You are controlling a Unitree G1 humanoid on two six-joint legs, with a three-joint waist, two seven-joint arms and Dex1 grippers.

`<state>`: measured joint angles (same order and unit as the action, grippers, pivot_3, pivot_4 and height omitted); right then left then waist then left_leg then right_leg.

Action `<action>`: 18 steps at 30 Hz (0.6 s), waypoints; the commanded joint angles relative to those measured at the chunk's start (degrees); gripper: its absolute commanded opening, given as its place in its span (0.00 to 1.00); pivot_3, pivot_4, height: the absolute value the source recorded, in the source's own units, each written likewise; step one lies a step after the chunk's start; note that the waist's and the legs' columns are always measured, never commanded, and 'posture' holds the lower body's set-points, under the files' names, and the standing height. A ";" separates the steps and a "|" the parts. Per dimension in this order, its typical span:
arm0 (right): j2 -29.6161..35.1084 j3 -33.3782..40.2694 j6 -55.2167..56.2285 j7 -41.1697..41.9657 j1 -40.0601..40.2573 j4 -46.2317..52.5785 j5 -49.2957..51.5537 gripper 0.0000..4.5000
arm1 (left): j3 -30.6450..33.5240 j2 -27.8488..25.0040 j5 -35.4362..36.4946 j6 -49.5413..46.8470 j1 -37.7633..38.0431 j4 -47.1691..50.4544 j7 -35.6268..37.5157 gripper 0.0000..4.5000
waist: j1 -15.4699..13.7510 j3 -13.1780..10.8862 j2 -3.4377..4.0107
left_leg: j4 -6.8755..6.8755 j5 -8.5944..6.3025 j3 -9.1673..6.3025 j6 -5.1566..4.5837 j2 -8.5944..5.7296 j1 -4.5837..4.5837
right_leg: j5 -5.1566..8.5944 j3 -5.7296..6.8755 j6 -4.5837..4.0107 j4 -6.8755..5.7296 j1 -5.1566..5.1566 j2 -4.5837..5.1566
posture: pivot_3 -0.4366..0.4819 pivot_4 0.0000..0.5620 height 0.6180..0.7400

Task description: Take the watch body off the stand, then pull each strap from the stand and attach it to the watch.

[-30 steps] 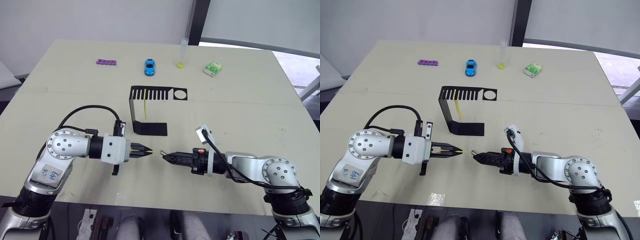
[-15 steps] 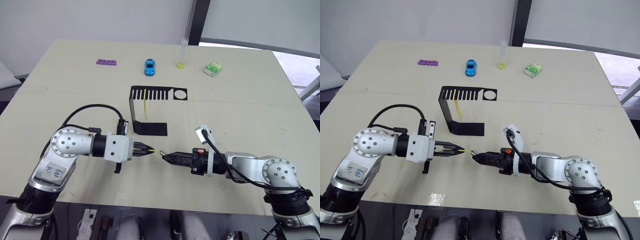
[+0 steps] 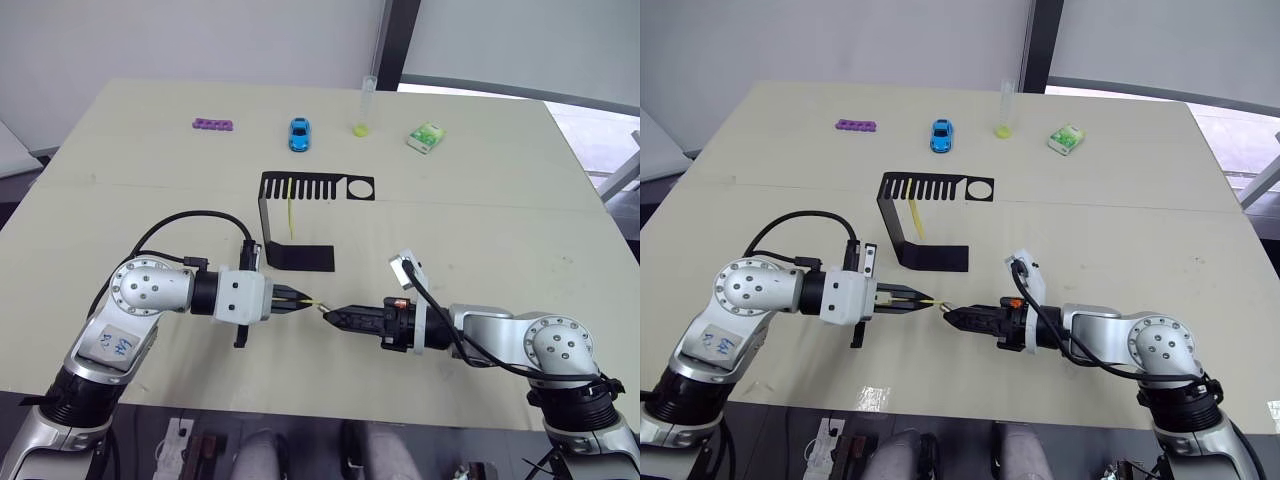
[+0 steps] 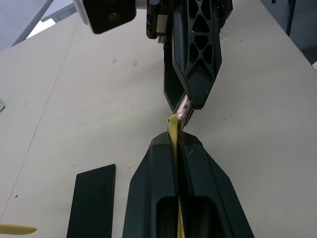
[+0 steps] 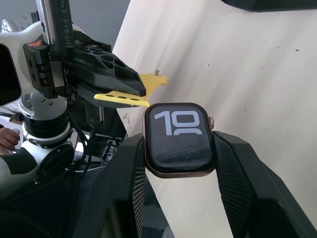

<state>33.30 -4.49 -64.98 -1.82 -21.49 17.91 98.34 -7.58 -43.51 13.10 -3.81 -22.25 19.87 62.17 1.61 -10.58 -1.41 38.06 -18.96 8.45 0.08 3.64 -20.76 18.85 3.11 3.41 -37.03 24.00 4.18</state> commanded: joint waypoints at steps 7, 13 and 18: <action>0.31 0.46 1.16 -0.21 0.24 2.38 1.69 0.34 | 0.48 -0.12 0.54 0.41 0.06 1.87 0.04 0.00 | 0.00 0.00 0.00 | 0.00 0.00 0.00 0.00 0.00 0.00 | 0.00 0.00 0.00 -0.01 0.00 0.00 | 0.48 0.27 1.00; 0.23 0.44 1.22 -0.32 0.34 2.28 1.73 0.34 | 1.13 -0.78 0.72 0.16 1.14 2.40 -0.04 0.00 | 0.01 0.00 0.00 | 0.00 0.00 0.00 0.00 0.00 0.00 | 0.00 0.00 0.00 -0.01 0.00 0.00 | 0.48 0.27 1.00; 0.07 0.28 1.14 -0.24 0.13 2.08 1.68 0.34 | 0.82 -0.48 0.37 0.02 1.40 2.49 -0.47 0.00 | 0.00 0.00 0.00 | 0.01 0.00 0.00 0.00 0.00 0.00 | 0.00 0.00 0.00 -0.01 0.00 0.00 | 0.48 0.27 1.00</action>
<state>33.32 -4.49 -64.98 -1.88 -21.21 17.91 98.39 -7.41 -43.74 13.25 -3.83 -21.37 20.18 61.98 1.61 -10.58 -1.41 38.07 -18.96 8.45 0.07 3.64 -20.76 18.85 3.11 3.41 -37.04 24.00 4.18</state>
